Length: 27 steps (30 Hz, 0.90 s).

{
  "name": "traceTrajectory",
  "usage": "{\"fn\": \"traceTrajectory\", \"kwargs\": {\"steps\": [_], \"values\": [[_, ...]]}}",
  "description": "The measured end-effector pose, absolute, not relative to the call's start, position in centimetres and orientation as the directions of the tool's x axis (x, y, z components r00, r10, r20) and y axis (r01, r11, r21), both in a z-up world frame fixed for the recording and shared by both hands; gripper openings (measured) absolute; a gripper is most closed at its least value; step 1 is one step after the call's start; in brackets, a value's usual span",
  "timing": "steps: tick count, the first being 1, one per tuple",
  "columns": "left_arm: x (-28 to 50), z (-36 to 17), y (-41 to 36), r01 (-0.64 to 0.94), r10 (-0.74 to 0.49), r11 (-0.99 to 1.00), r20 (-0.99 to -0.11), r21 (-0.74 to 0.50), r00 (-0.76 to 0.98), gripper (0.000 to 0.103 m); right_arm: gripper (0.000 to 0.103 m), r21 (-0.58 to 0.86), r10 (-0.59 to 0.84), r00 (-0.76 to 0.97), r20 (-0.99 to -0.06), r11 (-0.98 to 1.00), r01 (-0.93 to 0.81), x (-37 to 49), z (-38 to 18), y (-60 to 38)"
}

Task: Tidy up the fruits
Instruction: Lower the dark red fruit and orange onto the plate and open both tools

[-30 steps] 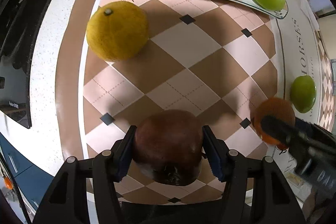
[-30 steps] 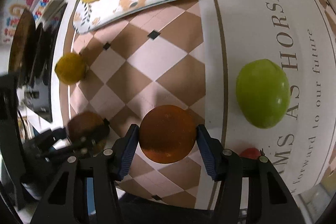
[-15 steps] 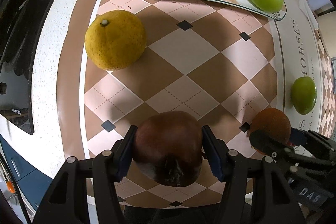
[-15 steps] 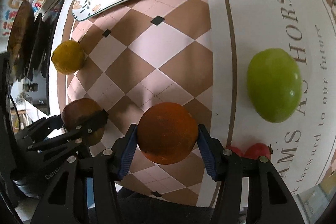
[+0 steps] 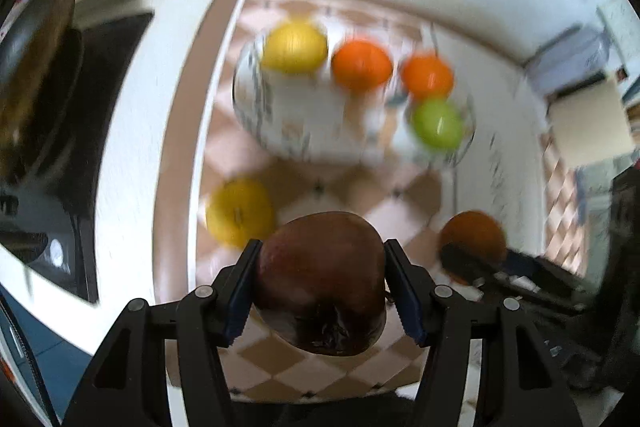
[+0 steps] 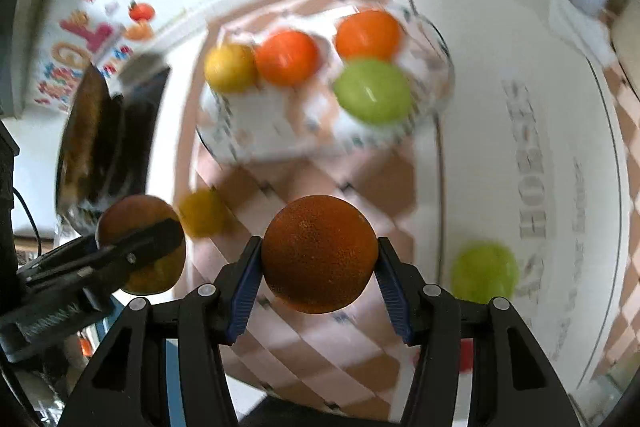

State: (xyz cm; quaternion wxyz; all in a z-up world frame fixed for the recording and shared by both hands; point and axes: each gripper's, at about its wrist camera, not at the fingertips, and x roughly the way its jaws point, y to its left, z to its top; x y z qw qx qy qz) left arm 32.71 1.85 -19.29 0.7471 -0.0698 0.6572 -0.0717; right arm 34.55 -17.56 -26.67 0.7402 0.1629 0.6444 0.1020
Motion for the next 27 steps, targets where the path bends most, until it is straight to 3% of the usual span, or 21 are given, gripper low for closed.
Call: {"fn": "traceTrajectory", "kwargs": {"steps": [8, 23, 27], "values": [[41.2, -21.6, 3.9, -0.036, -0.169, 0.985, -0.984, -0.172, 0.054, 0.058, 0.058, 0.337, 0.332, 0.131, -0.934, 0.941, 0.014, 42.5, -28.2, -13.7], [45.7, -26.6, 3.4, -0.074, -0.164, 0.985, -0.982, -0.158, -0.092, 0.058, 0.058, 0.261, 0.261, 0.01, -0.965, 0.965, -0.032, 47.1, -32.0, -12.0], [46.0, -27.0, 3.0, -0.072, -0.161, 0.985, -0.982, -0.154, -0.096, 0.059, 0.073, 0.279, 0.279, 0.007, -0.96, 0.96, -0.02, 47.2, -31.6, -12.4]]}}
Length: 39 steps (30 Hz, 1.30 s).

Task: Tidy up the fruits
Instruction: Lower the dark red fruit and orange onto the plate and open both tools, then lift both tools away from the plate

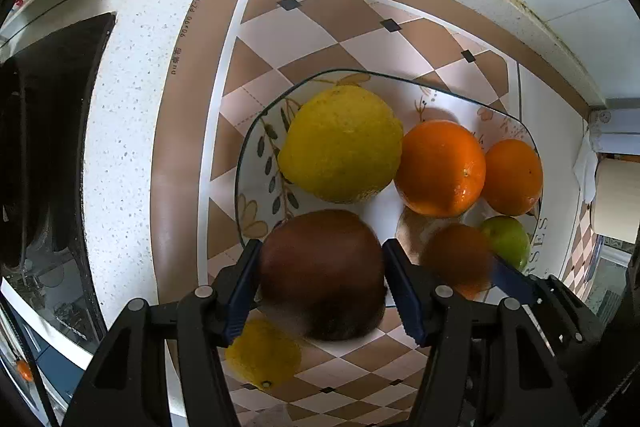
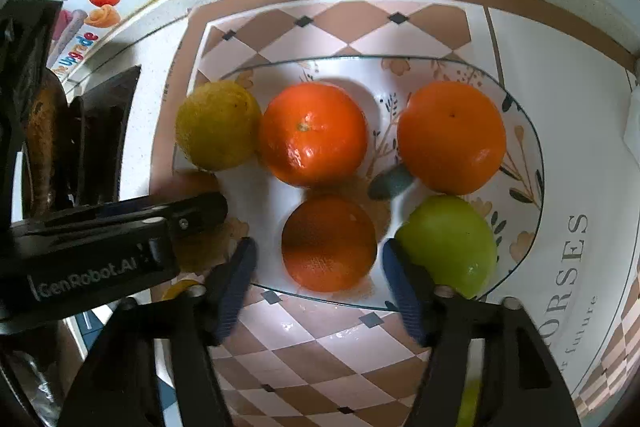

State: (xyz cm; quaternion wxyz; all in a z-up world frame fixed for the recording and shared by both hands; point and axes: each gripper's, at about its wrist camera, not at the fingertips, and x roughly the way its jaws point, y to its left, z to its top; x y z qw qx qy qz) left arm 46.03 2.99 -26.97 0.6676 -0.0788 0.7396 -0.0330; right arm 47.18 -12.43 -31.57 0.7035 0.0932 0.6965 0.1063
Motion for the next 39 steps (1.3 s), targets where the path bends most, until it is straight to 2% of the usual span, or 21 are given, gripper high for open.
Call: {"fn": "traceTrajectory", "kwargs": {"steps": [3, 5, 7, 9, 17, 26, 39], "values": [[46.4, -26.3, 2.6, -0.069, -0.168, 0.984, -0.983, -0.164, -0.07, 0.064, 0.08, 0.267, 0.267, 0.012, -0.964, 0.963, -0.027, 47.1, -30.8, -12.5], [46.8, -25.7, 2.5, -0.061, -0.165, 0.985, -0.985, -0.162, -0.056, 0.081, 0.08, 0.251, 0.251, 0.01, -0.968, 0.968, -0.028, 47.0, -30.4, -12.5], [46.7, -25.0, 2.6, -0.056, -0.15, 0.987, -0.988, -0.148, -0.038, 0.087, 0.088, 0.232, 0.233, 0.012, -0.973, 0.972, -0.027, 46.7, -30.0, -12.7], [46.5, -24.3, 2.9, -0.053, -0.132, 0.99, -0.991, -0.13, -0.019, 0.087, 0.096, 0.199, 0.2, 0.024, -0.98, 0.979, -0.029, 46.3, -29.3, -13.2], [43.2, -22.5, 4.3, -0.052, -0.072, 0.996, -0.996, -0.075, 0.056, 0.087, 0.096, 0.133, 0.133, 0.083, -0.988, 0.991, -0.006, 44.5, -27.4, -15.3], [37.9, -18.2, 4.7, -0.052, 0.021, 0.999, -0.969, 0.008, 0.245, 0.087, 0.096, 0.091, 0.088, 0.201, -0.976, 0.996, 0.007, 40.2, -23.7, -16.9], [29.8, -12.0, 4.1, -0.013, 0.031, 1.0, -0.9, 0.028, 0.435, 0.087, 0.096, 0.071, 0.065, 0.36, -0.931, 0.997, 0.003, 32.5, -16.9, -16.8]]}}
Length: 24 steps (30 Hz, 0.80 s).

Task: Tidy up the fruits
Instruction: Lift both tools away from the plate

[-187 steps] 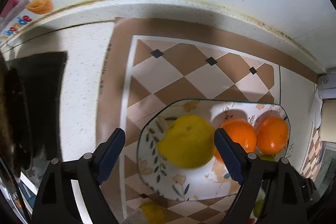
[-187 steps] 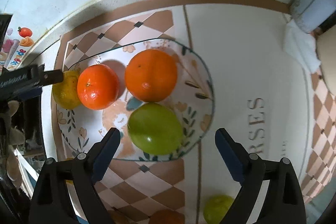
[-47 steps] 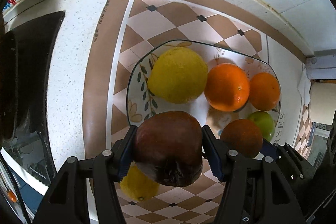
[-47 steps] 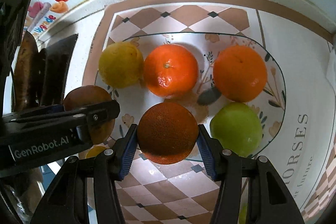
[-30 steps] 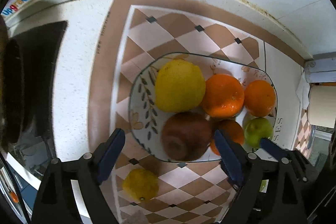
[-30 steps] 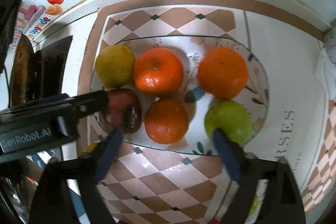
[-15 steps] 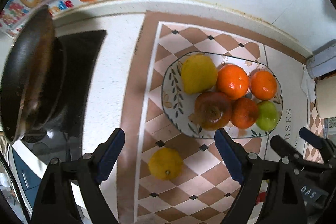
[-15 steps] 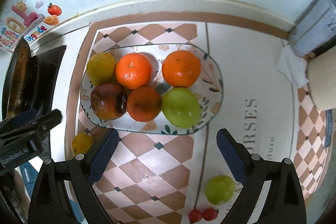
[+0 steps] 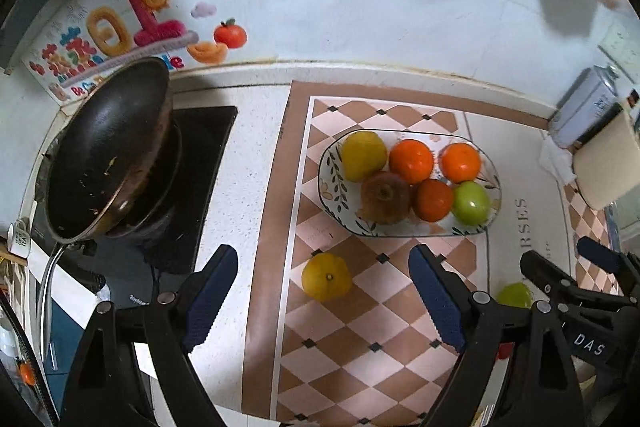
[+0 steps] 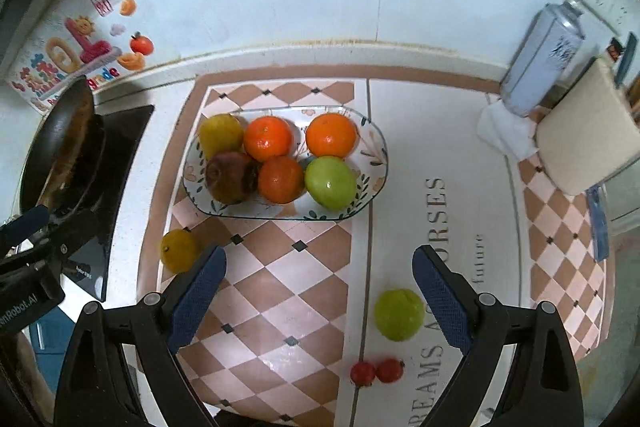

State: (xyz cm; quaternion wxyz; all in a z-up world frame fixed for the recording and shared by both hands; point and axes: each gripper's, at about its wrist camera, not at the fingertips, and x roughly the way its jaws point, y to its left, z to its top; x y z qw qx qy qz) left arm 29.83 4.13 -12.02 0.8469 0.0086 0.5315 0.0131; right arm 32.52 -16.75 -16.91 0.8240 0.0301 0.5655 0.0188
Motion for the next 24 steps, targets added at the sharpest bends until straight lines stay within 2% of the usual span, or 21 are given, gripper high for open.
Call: {"fn": "traceTrajectory", "kwargs": {"steps": [12, 24], "values": [[23.4, -6.8, 3.2, 0.026, 0.002, 0.999, -0.837, 0.02, 0.548, 0.087, 0.096, 0.085, 0.072, 0.487, -0.87, 0.996, 0.005, 25.4, -10.8, -17.2], [20.4, -5.4, 3.5, 0.021, 0.005, 1.0, -0.8, 0.022, 0.601, 0.087, 0.096, 0.087, 0.068, 0.546, -0.835, 0.996, 0.01, 21.4, -7.9, -17.0]]}}
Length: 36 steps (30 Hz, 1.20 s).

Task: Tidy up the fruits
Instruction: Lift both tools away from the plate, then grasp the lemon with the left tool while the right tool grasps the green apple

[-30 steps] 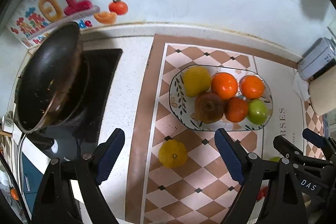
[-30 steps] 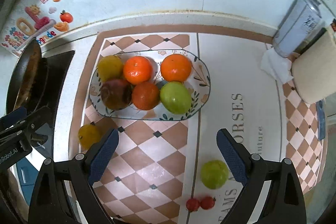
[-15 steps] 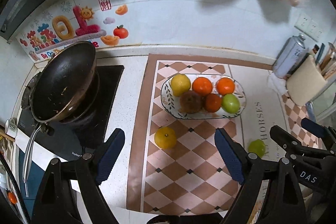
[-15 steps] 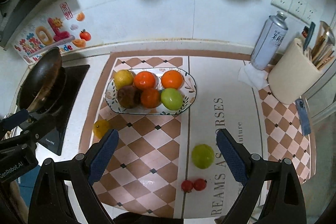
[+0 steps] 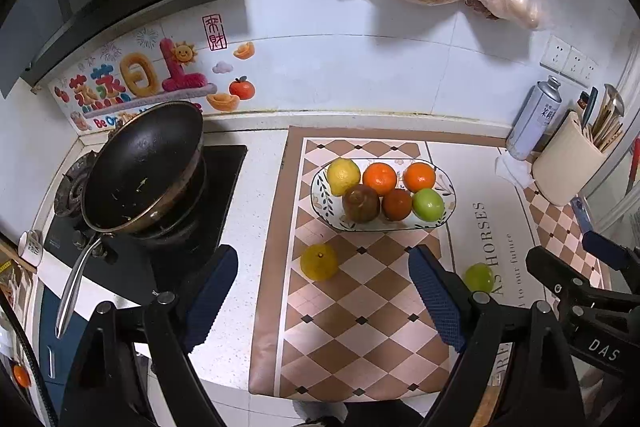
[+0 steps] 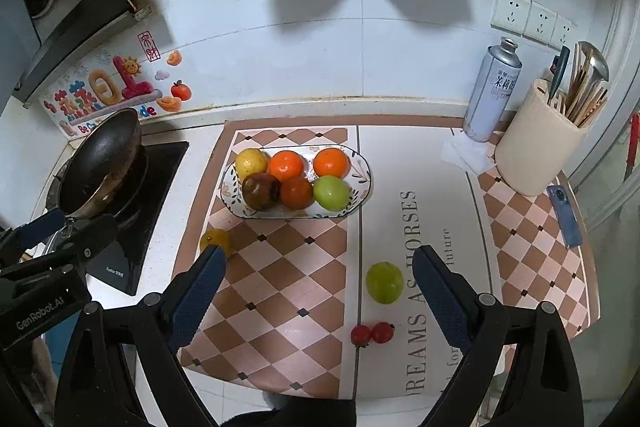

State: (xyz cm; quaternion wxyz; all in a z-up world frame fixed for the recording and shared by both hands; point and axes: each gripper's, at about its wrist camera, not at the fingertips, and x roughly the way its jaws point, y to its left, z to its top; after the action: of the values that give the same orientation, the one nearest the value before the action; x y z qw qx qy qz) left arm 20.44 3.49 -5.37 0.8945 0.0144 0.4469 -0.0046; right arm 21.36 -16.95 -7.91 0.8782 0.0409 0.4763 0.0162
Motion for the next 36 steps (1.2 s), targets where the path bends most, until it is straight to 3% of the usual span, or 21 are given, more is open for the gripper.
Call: {"fn": "traceTrajectory", "kwargs": {"steps": [12, 13, 14, 15, 26, 36], "values": [[21.2, -6.4, 3.8, 0.003, -0.005, 1.0, -0.817, -0.005, 0.577, 0.088, 0.097, 0.198, 0.144, 0.513, -0.846, 0.979, 0.051, 22.7, -9.5, -18.7], [21.6, -7.0, 3.9, -0.005, 0.001, 1.0, -0.824, -0.003, 0.567, 0.09, 0.097, 0.206, 0.144, 0.498, -0.855, 0.976, 0.073, 23.0, -10.3, -19.5], [22.2, -7.6, 4.2, -0.017, 0.01, 1.0, -0.834, 0.001, 0.552, 0.1, 0.097, 0.214, 0.144, 0.478, -0.867, 0.972, 0.096, 23.4, -11.3, -20.3], [22.6, -8.2, 4.3, -0.025, 0.015, 1.0, -0.84, 0.002, 0.542, 0.102, 0.097, 0.219, 0.146, 0.462, -0.875, 0.969, 0.11, 23.7, -12.1, -20.9], [26.6, -18.0, 5.9, -0.096, 0.079, 0.994, -0.943, 0.05, 0.322, 0.102, 0.097, 0.259, 0.202, 0.204, -0.958, 0.914, 0.313, 25.3, -27.2, -27.4], [31.7, -23.9, 6.3, -0.125, 0.076, 0.991, -0.981, 0.053, 0.179, 0.102, 0.091, 0.256, 0.228, 0.12, -0.966, 0.905, 0.339, 28.5, -33.3, -27.7]]}}
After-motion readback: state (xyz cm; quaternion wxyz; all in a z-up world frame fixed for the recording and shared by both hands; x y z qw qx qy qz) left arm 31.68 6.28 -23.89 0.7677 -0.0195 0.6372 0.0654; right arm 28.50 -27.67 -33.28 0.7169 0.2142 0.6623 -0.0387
